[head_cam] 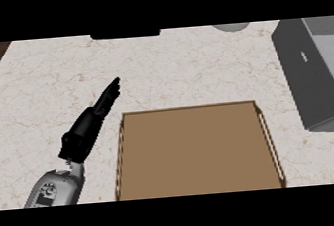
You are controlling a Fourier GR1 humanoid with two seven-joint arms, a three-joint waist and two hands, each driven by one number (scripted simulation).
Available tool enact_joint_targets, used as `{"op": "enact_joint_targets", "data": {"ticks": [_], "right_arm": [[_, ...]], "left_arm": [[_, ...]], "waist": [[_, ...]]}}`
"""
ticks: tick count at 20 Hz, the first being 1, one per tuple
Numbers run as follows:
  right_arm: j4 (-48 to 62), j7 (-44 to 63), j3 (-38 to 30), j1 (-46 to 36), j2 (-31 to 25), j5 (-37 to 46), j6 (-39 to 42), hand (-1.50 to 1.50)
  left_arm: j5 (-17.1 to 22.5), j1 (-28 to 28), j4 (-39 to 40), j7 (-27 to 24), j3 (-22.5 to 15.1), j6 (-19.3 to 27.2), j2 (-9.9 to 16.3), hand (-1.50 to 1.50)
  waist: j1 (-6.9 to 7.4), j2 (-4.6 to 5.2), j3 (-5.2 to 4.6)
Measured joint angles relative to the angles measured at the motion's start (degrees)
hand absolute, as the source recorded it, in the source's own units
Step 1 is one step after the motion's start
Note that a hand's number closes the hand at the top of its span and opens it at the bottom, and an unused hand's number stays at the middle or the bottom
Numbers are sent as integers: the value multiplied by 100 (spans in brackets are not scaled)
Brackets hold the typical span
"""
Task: Pick the eggplant from the tray and place it in the cardboard box
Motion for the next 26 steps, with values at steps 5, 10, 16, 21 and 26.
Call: {"op": "enact_joint_targets", "data": {"ticks": [5, 10, 16, 21, 26], "right_arm": [[1207, -366, 440, -886, 196, 701, -130, 150], [2494, -928, 823, -1631, 503, 1426, -377, 150], [3829, -1278, 1072, -2275, 1080, 2036, -698, 150], [4839, -1286, 903, -2686, 1494, 1909, -502, -150], [5903, -1947, 622, -3031, 1552, 1811, -367, -150]], "left_arm": [[-25, -79, 37, 16, 107, -98, 5, 0], [-75, -87, 108, -40, 117, -129, -84, 0], [-119, -185, 110, 63, 164, -167, -157, 0], [-153, -189, 224, -67, 187, -207, -181, 0], [-212, -180, 146, -39, 202, -208, -198, 0]], "waist": [[24, 9, 0], [47, 20, 3], [42, 23, 5], [64, 37, 7], [87, 48, 15]]}}
